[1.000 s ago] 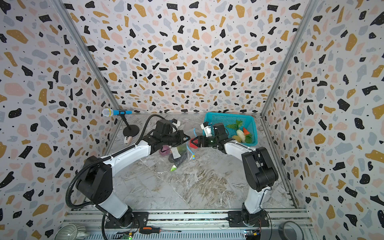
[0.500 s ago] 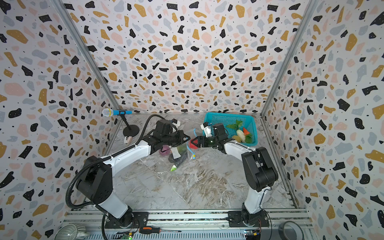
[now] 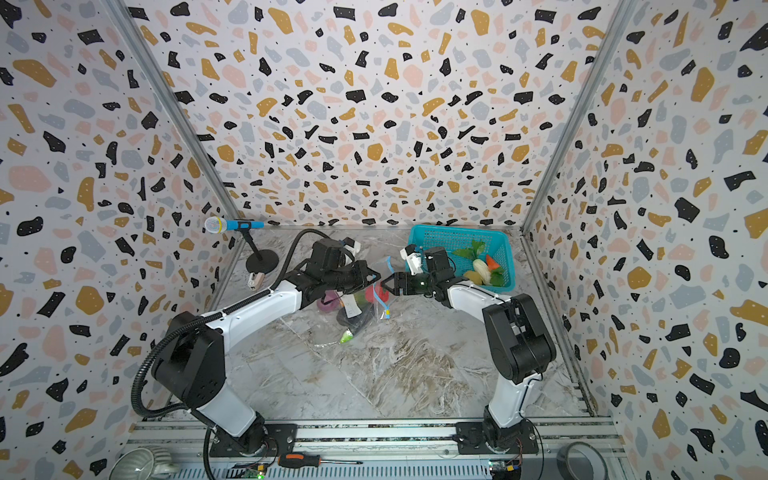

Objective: Place the food in the zip-top bag and seal the zipper
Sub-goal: 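Lower the red pepper into the bag held open by the left gripper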

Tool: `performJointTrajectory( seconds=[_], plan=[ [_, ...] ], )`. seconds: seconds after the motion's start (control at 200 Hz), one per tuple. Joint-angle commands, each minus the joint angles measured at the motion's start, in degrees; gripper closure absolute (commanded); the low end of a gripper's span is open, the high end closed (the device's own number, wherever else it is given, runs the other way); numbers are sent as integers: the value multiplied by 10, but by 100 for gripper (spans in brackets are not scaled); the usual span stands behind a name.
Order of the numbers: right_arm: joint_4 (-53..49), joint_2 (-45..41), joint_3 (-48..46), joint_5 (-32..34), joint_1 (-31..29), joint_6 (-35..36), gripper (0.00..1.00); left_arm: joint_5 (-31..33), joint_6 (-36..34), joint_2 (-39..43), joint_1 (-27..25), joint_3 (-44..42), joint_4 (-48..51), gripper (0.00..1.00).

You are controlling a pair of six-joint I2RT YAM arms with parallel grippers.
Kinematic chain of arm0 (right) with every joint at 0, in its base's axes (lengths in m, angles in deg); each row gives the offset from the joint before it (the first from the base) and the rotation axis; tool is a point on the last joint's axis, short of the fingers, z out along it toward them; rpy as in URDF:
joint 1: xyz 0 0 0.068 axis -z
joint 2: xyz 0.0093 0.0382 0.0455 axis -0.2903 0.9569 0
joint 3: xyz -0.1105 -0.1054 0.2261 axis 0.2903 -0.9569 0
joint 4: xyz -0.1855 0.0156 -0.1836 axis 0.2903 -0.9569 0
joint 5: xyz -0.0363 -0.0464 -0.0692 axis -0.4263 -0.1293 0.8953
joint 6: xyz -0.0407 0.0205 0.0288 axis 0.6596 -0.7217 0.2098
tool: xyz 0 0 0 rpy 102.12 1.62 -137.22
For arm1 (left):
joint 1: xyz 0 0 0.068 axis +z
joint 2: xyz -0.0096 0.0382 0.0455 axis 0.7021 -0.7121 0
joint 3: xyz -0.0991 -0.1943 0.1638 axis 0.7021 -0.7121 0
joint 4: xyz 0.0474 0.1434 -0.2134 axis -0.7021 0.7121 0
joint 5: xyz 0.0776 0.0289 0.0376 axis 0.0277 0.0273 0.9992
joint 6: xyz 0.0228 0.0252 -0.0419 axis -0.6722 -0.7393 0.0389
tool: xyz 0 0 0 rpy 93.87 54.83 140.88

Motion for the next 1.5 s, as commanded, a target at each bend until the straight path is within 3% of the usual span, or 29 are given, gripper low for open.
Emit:
performJointTrajectory(
  seconds=[0.0,0.22,0.486,0.656,1.116,1.492],
  plan=[
    [-9,-14,19,5,-3,4,14,-4,-4,14,-3,3,-17,100],
    [-17,-36,22,11,-5,2,14,-2,-4,16,-3,2,-18,100],
    [-95,-94,20,70,2,12,16,0,-4,20,-3,0,-18,100],
    [-97,-107,-23,106,24,-36,27,0,-1,24,-3,-1,-19,100],
    [-16,-35,-22,31,21,-102,41,3,-4,43,2,5,-4,100],
    [9,-30,-13,-10,9,-117,74,5,-8,50,6,10,6,100]
  ],
)
